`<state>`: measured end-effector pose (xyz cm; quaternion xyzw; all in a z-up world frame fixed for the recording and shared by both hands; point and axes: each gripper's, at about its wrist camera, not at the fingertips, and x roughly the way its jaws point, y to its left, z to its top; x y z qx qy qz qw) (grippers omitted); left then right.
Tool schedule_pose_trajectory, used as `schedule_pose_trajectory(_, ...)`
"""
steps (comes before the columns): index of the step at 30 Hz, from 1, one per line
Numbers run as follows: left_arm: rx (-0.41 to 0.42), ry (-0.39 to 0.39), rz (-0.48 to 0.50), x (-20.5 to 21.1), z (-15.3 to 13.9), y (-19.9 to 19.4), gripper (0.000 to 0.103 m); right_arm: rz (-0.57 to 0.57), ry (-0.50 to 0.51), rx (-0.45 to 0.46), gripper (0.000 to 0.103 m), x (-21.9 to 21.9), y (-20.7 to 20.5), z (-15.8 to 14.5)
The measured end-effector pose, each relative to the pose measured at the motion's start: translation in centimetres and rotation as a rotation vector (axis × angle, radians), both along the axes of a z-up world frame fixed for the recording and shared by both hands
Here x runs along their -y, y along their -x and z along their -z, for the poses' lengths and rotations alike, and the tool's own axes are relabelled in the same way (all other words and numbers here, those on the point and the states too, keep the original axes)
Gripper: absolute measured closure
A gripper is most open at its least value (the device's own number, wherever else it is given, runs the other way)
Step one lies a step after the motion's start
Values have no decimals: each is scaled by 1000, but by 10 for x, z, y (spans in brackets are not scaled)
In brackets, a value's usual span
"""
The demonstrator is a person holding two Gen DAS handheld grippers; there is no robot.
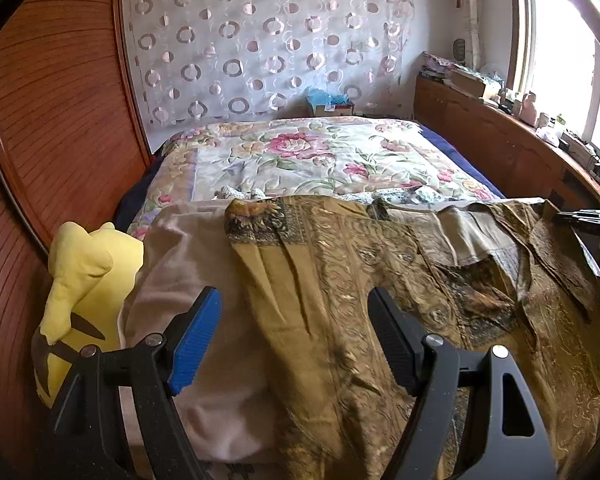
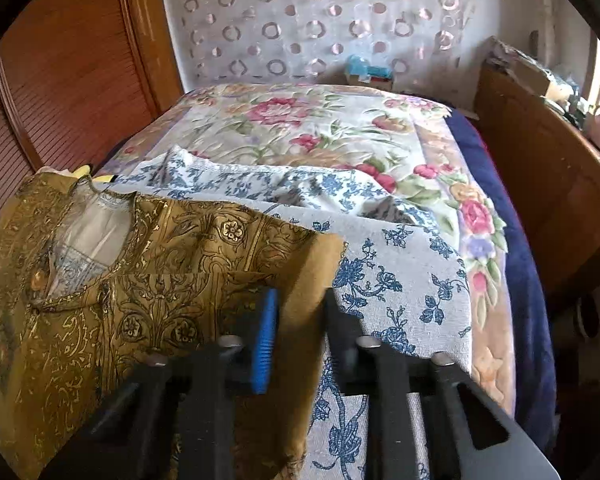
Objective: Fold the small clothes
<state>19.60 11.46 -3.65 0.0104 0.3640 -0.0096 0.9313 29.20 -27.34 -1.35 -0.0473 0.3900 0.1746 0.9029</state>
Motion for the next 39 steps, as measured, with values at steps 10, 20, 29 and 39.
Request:
schedule_pose_trajectory(10,-39,34,-18,-25,7,-23,27,72,6,39,100,24,2,-2)
schedule_pose_trajectory(20,-71,68,5,-39,8,-46,40,49,15,9,78,14,-12,11)
schedule_pose_trajectory(29,-110,95,16,-36,14,-79,52,38,34,17,67,10,-15,13)
schedule_pose_trajectory(39,-135,133,17,-33,16,-95,52,31,31,19,62,13,-18,18)
